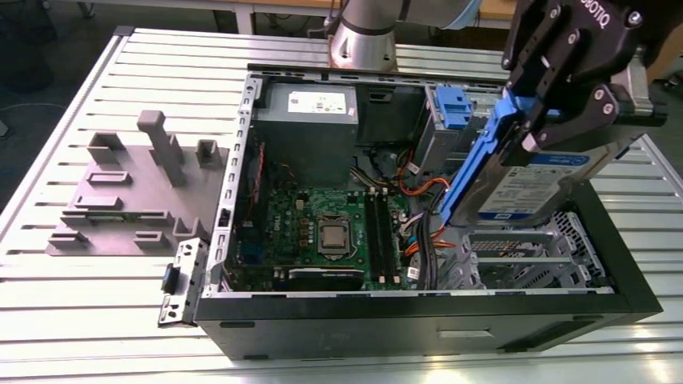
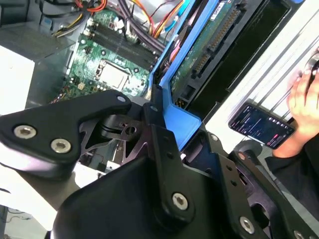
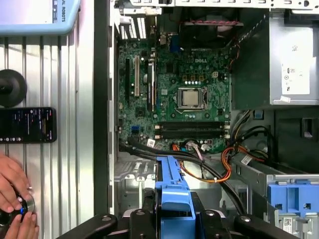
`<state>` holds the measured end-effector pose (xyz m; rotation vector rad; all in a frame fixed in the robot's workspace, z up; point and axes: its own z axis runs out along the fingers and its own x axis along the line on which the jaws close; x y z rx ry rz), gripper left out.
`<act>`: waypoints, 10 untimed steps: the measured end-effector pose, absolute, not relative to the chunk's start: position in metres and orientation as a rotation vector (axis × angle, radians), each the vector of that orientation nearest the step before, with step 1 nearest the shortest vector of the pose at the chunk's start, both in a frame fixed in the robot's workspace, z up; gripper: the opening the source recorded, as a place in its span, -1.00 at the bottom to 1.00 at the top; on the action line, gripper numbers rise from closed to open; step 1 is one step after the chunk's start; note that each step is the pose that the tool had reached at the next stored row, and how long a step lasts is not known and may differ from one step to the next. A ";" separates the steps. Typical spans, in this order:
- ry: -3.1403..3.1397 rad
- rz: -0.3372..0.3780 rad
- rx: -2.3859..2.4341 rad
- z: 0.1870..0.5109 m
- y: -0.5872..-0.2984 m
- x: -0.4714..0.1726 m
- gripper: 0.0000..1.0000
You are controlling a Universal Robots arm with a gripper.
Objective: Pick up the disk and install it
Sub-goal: 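Insert the disk into the insertion slot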
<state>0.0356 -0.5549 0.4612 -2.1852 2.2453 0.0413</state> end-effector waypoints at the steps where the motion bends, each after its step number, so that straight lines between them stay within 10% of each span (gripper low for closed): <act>1: 2.245 0.041 -2.185 0.461 -0.555 0.037 -0.27; 10: 2.245 0.041 -2.185 0.458 -0.561 0.038 -0.27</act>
